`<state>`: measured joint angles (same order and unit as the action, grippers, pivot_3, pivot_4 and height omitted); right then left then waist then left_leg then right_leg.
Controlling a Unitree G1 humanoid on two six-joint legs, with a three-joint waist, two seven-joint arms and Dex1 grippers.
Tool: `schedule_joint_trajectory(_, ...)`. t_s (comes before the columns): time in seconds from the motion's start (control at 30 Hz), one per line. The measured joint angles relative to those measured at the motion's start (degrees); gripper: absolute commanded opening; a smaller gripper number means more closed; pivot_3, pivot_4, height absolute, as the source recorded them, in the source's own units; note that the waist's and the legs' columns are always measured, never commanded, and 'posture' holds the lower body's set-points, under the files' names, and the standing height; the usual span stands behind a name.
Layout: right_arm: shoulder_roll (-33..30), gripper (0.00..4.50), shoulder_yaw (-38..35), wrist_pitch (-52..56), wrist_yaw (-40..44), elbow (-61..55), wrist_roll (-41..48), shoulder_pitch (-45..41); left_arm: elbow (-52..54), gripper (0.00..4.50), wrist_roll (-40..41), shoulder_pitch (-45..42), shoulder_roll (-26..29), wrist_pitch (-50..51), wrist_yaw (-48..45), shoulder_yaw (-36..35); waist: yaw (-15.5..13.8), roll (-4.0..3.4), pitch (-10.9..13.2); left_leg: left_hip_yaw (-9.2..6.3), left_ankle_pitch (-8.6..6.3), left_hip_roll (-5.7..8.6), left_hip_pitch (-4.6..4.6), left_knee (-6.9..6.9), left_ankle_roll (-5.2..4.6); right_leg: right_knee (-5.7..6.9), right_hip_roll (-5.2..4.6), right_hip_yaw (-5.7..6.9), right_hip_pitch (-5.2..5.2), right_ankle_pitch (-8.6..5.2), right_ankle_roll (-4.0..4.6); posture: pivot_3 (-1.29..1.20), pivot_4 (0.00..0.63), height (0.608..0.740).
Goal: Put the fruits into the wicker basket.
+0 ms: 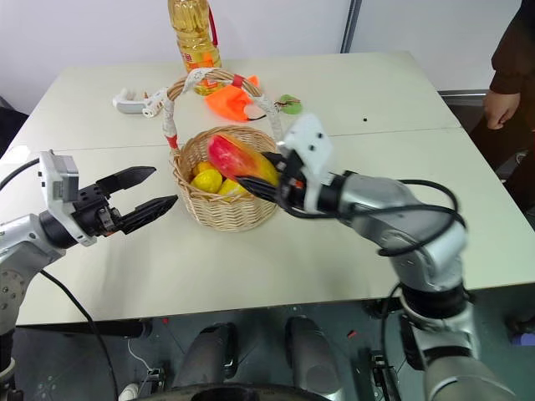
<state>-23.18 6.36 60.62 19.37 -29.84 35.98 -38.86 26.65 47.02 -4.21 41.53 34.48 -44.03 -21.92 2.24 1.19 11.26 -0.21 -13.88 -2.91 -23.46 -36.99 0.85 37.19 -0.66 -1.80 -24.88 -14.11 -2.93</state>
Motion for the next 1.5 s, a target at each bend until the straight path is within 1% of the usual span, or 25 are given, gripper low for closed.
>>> schedule_joint_trajectory(0.07, 2.48, 1.87, 1.91, 0.83, -3.32, 4.25, -3.04, -1.95, 0.62, 4.50, 0.25, -0.01, -0.50, 0.00, 0.61, 0.00, -0.10, 0.00, 0.00, 0.02, 0.00, 0.03, -0.01, 0.00, 0.00, -0.02, -0.04, 0.00, 0.00, 0.00, 0.00, 0.00, 0.150, 0.740)
schedule_joint_trajectory(0.13, 4.31, 2.88, 2.38, 1.18, -4.52, 6.17, -4.25, -2.62, 1.10, 4.50, 0.84, 0.02, -0.97, -0.01, 1.02, 0.00, -0.10, 0.00, 0.00, 0.02, 0.00, 0.03, -0.01, 0.01, 0.00, -0.03, -0.04, 0.00, 0.00, 0.00, 0.00, 0.00, 0.150, 0.740)
schedule_joint_trajectory(0.17, 4.85, 3.18, 2.49, 1.41, -4.72, 6.53, -4.46, -2.88, 1.54, 4.50, 1.04, 0.10, -1.18, -0.01, 1.34, 0.00, -0.05, 0.00, 0.00, 0.02, 0.00, 0.03, -0.01, 0.01, 0.00, -0.02, -0.04, 0.00, 0.00, 0.00, -0.01, 0.00, 0.150, 0.740)
schedule_joint_trajectory(0.2, 5.19, 3.68, 2.53, 1.50, -4.88, 6.54, -4.65, -3.05, 1.91, 4.50, 1.13, 0.22, -1.28, -0.01, 1.56, 0.00, -0.01, 0.00, 0.00, 0.02, 0.00, 0.02, -0.01, 0.02, 0.00, -0.02, -0.03, 0.00, 0.00, 0.00, -0.01, 0.00, 0.150, 0.740)
schedule_joint_trajectory(0.23, 5.43, 4.28, 2.58, 1.49, -4.93, 6.54, -4.99, -3.32, 2.29, 4.50, 1.15, 0.47, -1.28, -0.01, 1.84, 0.00, 0.08, 0.00, 0.00, 0.02, 0.00, 0.02, -0.01, 0.02, 0.00, -0.02, -0.02, 0.00, -0.01, 0.00, -0.01, 0.00, 0.150, 0.740)
schedule_joint_trajectory(0.27, 5.46, 4.44, 2.59, 1.44, -4.95, 6.49, -5.41, -3.39, 2.56, 4.50, 1.18, 0.72, -1.34, -0.01, 1.98, 0.00, 0.14, 0.00, 0.00, 0.01, 0.00, 0.02, -0.01, 0.03, 0.00, -0.01, -0.02, 0.00, 0.00, 0.00, -0.01, 0.00, 0.150, 0.740)
schedule_joint_trajectory(0.37, 4.72, 4.44, 2.59, 1.23, -4.22, 5.12, -5.88, -2.97, 2.81, 4.50, 1.24, 1.25, -1.66, -0.01, 2.45, 0.02, 0.15, -0.01, 0.00, 0.00, 0.00, 0.02, -0.01, 0.03, 0.00, 0.00, -0.01, 0.01, -0.01, 0.00, -0.01, 0.00, 0.150, 0.740)
schedule_joint_trajectory(0.47, 0.22, 4.44, 0.49, 0.20, 1.10, -0.77, -2.96, 0.10, 2.76, 4.50, 1.26, 1.25, -1.69, -0.04, 2.59, 0.09, -0.17, -0.01, 0.00, 0.00, 0.00, 0.03, -0.01, 0.03, 0.00, -0.03, -0.03, 0.01, 0.02, -0.04, -0.08, 0.00, 0.150, 0.740)
schedule_joint_trajectory(0.57, -3.53, 4.44, -4.05, -0.81, 7.03, -5.66, 2.01, 3.67, 2.67, 4.50, 1.27, 1.04, -1.69, -0.05, 2.48, 0.28, -0.06, 0.00, 0.00, 0.01, 0.00, 0.03, -0.01, 0.02, 0.00, -0.05, -0.02, 0.01, 0.03, -0.04, -0.08, 0.00, 0.150, 0.740)
schedule_joint_trajectory(0.67, -6.42, 4.44, -9.12, -0.95, 10.36, -7.79, 6.98, 7.66, 2.42, 4.50, 1.28, 0.20, -1.69, -0.06, 2.10, 0.62, 0.04, 0.00, 0.00, 0.00, 0.00, 0.02, 0.04, 0.02, 0.00, -0.02, 0.01, 0.01, 0.05, -0.03, -0.07, 0.00, 0.150, 0.740)
schedule_joint_trajectory(0.73, -7.57, 4.44, -11.32, -0.98, 10.39, -7.35, 7.49, 9.54, 2.17, 4.50, 1.28, -0.24, -1.69, -0.07, 1.71, 0.69, 0.19, 0.00, 0.00, 0.01, 0.00, 0.02, 0.08, 0.01, 0.00, -0.02, 0.01, 0.01, 0.06, -0.02, -0.03, 0.00, 0.150, 0.740)
schedule_joint_trajectory(0.8, -7.41, 4.44, -11.16, -2.35, 8.49, -4.61, 5.15, 9.89, 1.45, 4.50, 1.28, -0.91, -1.74, -0.06, 1.33, 0.99, 0.38, 0.00, 0.00, 0.02, 0.00, 0.01, 0.10, 0.01, 0.00, -0.02, 0.04, 0.00, 0.05, 0.02, 0.03, 0.00, 0.150, 0.740)
schedule_joint_trajectory(0.9, -4.61, 4.44, -9.83, -5.03, 4.35, 1.07, 0.39, 9.43, 1.18, 4.50, 1.23, -1.31, -1.80, -0.06, 0.96, 1.19, 0.35, 0.00, 0.00, 0.00, 0.00, 0.01, 0.10, 0.03, 0.00, -0.02, 0.06, 0.00, 0.04, 0.02, 0.05, 0.00, 0.150, 0.740)
schedule_joint_trajectory(0.93, -2.44, 4.44, -9.04, -6.46, 2.51, 4.14, -1.56, 8.48, 0.83, 4.50, 1.19, -1.84, -2.10, -0.06, 0.91, 1.74, 0.35, 0.00, 0.00, 0.00, 0.00, 0.00, 0.08, 0.03, 0.00, -0.02, 0.08, 0.00, 0.02, 0.03, 0.05, 0.00, 0.150, 0.740)
schedule_joint_trajectory(0.97, -0.23, 4.21, -8.00, -8.13, 0.82, 7.75, -3.76, 7.20, 0.78, 4.50, 1.18, -2.31, -2.36, -0.06, 0.89, 2.40, 0.36, 0.00, 0.00, 0.00, 0.00, 0.00, 0.07, 0.03, 0.00, -0.02, 0.08, -0.01, 0.01, 0.03, 0.04, 0.00, 0.150, 0.740)
schedule_joint_trajectory(1.03, 2.66, 3.60, -6.75, -11.02, -0.86, 12.38, -6.23, 5.85, 0.82, 4.50, 1.18, -2.68, -2.77, -0.06, 0.87, 3.19, 0.29, -0.01, 0.01, 0.01, 0.00, 0.01, 0.05, 0.04, 0.00, -0.02, 0.08, -0.01, 0.00, 0.03, 0.02, 0.00, 0.150, 0.740)
schedule_joint_trajectory(1.07, 3.92, 3.07, -6.84, -12.14, -1.15, 13.86, -6.56, 5.75, 0.82, 4.50, 1.17, -2.60, -2.93, -0.06, 1.01, 3.18, 0.24, -0.01, 0.01, -0.01, 0.00, 0.00, 0.02, 0.06, -0.01, -0.02, 0.08, -0.01, 0.00, 0.01, -0.04, 0.00, 0.150, 0.740)
schedule_joint_trajectory(1.1, 4.53, 2.70, -6.87, -12.79, -1.20, 14.70, -6.59, 5.64, 0.85, 4.50, 1.18, -2.51, -2.98, -0.06, 1.17, 3.17, 0.12, -0.01, 0.01, -0.01, 0.00, 0.01, -0.01, 0.06, -0.01, -0.02, 0.06, -0.01, -0.01, -0.01, -0.12, 0.00, 0.150, 0.740)
schedule_joint_trajectory(1.13, 4.85, 2.09, -6.93, -13.30, -1.18, 15.14, -6.59, 5.57, 0.94, 4.50, 1.18, -2.34, -2.99, -0.06, 1.33, 3.12, 0.06, -0.01, 0.01, -0.01, 0.00, 0.02, -0.02, 0.07, -0.01, -0.02, 0.05, -0.01, -0.01, 0.02, -0.21, 0.00, 0.150, 0.740)
schedule_joint_trajectory(1.23, 4.77, 0.54, -7.27, -14.12, -0.68, 15.36, -6.54, 5.45, 1.71, 4.50, 1.19, -1.25, -3.33, -0.07, 1.77, 3.09, 0.04, -0.01, 0.01, 0.01, -0.01, 0.03, -0.02, 0.07, -0.02, -0.03, 0.00, -0.01, -0.01, 0.03, -0.29, 0.00, 0.150, 0.740)
schedule_joint_trajectory(1.27, 4.34, 0.14, -7.46, -14.23, -0.66, 15.36, -6.68, 5.46, 1.90, 4.50, 1.20, -0.88, -3.47, -0.07, 1.88, 3.11, 0.03, -0.01, 0.01, 0.01, -0.01, 0.03, -0.02, 0.07, -0.02, -0.03, 0.00, -0.01, -0.01, 0.00, -0.25, 0.00, 0.150, 0.740)
schedule_joint_trajectory(1.37, 2.92, 0.12, -10.30, -14.72, -0.50, 15.31, -6.46, 5.48, 2.63, 4.50, 1.21, -0.47, -3.58, -0.07, 2.36, 3.10, 0.00, -0.01, 0.01, 0.00, -0.01, 0.04, -0.02, 0.05, -0.02, -0.02, 0.01, -0.01, 0.00, -0.05, -0.12, 0.00, 0.150, 0.740)
schedule_joint_trajectory(1.5, -1.66, 0.12, -16.20, -16.56, -1.39, 16.85, -7.47, 5.41, 2.83, 4.50, 1.22, -0.54, -3.81, -0.07, 2.56, 3.17, -0.10, -0.02, 0.01, 0.02, -0.01, 0.05, -0.02, 0.03, -0.02, -0.03, 0.00, -0.01, 0.00, -0.05, -0.11, 0.00, 0.150, 0.740)
